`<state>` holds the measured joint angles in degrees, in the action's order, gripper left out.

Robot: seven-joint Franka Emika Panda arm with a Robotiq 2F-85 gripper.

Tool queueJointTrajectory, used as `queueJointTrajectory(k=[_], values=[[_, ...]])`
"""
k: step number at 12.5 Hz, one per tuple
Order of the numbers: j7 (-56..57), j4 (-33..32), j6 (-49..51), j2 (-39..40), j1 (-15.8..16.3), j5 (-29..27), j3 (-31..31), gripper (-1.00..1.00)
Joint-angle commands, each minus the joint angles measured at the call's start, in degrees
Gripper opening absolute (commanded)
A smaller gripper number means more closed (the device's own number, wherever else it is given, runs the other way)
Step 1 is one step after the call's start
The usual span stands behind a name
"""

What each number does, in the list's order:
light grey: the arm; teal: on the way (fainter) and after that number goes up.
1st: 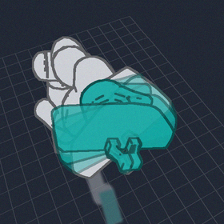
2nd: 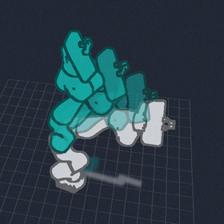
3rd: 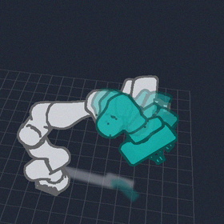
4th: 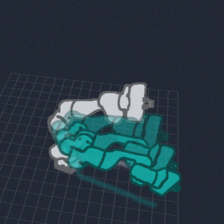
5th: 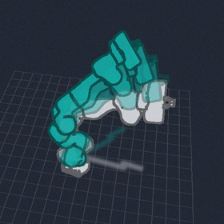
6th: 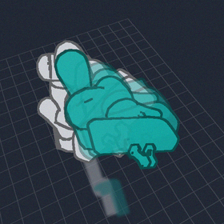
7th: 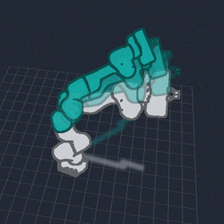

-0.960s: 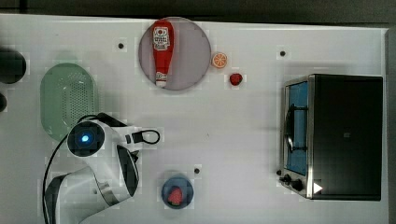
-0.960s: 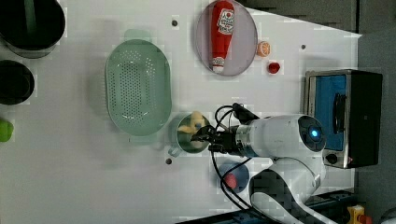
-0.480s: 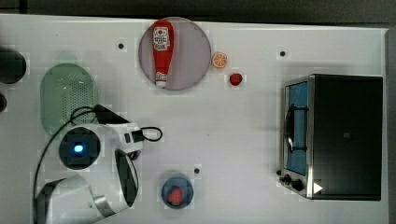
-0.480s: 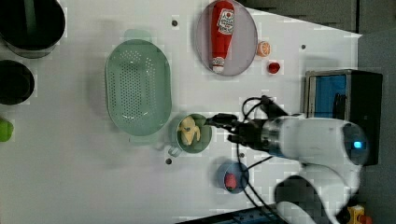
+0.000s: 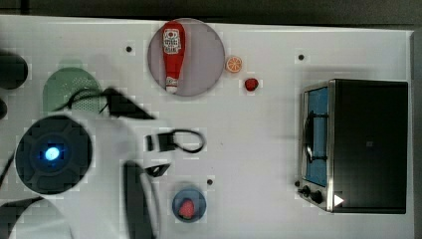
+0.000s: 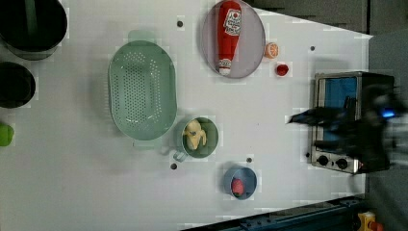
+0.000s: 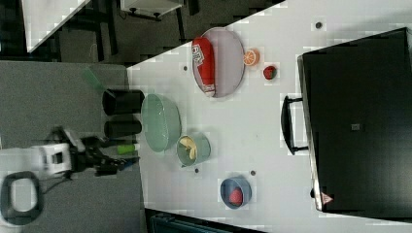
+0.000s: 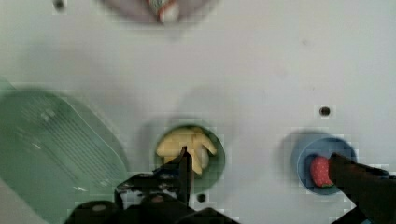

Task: Pick Banana and place it in mug.

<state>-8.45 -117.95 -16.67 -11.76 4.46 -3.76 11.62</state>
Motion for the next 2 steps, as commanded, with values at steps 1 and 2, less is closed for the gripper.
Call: queueJointTrajectory(k=[1,2], values=[[1.3,5.4,5.1,0.9,-2.9,-0.2,-8.0,1.0],[3.1,7.1,6.4,0.9,-3.0,0.4,-10.2,1.0]])
